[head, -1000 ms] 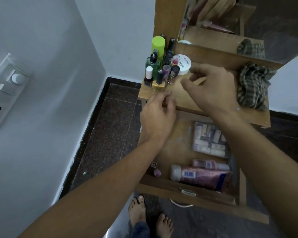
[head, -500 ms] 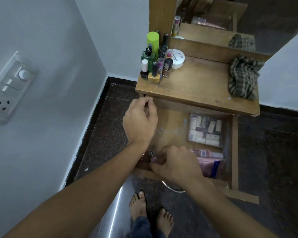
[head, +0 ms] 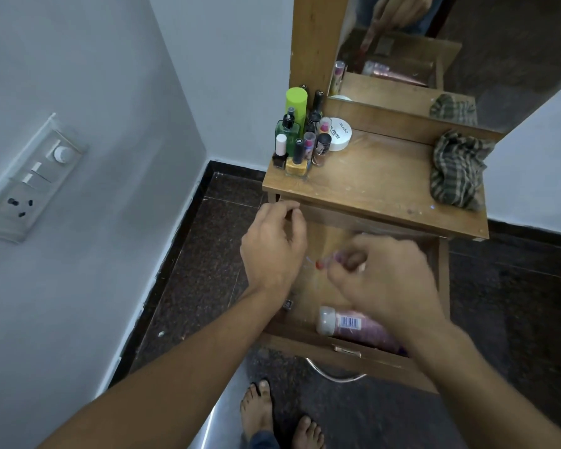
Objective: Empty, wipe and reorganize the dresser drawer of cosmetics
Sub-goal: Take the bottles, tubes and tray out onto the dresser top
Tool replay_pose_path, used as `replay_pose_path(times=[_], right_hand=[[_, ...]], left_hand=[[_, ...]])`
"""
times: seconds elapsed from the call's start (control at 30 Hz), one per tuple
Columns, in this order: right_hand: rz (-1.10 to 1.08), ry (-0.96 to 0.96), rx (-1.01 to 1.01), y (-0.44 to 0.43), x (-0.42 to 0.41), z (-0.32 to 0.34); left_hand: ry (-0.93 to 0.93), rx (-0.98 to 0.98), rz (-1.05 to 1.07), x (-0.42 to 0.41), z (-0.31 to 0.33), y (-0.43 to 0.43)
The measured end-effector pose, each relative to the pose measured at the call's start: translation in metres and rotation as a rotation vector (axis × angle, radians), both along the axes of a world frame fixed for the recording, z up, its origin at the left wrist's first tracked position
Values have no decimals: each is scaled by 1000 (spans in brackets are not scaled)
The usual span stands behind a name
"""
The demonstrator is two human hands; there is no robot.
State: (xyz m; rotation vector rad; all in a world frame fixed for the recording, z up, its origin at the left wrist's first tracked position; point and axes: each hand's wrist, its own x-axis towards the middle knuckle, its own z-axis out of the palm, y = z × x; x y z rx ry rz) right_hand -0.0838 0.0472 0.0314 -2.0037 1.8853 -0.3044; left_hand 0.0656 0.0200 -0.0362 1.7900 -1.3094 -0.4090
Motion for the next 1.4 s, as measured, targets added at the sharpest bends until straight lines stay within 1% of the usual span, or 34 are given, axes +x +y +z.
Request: replay_pose_path(times=[0.07,0.17,0.3,0.5,0.73,1.17,1.3,1.4], right_hand=[[-22,-149,-68,-28,-1,18],[-88,-225,-142,-69,3,30],[-115,-200,-168,-110,13,33],[-97,-125,-145,-138,29,27],[-83,-52,-133,-152,37,26],[-81,-40,-138,-152,33,16],[-123,-107,-147,-142,23,19],[-127,-201,-140,-112,14,12]], left_hand=[[0,-8,-18,-4,1,-3],[26,-20,-51,-12,3,-11],[60,-19,-67,-17,3,-31],[67,-3,-19,-19,-5,-54],[53,15,-16,-18,-6,-65],[56,-23,-19,-16,-11,-66],[78,-28,-55,-14,-8,-63],[80,-49,-71,-7,-8,-55]])
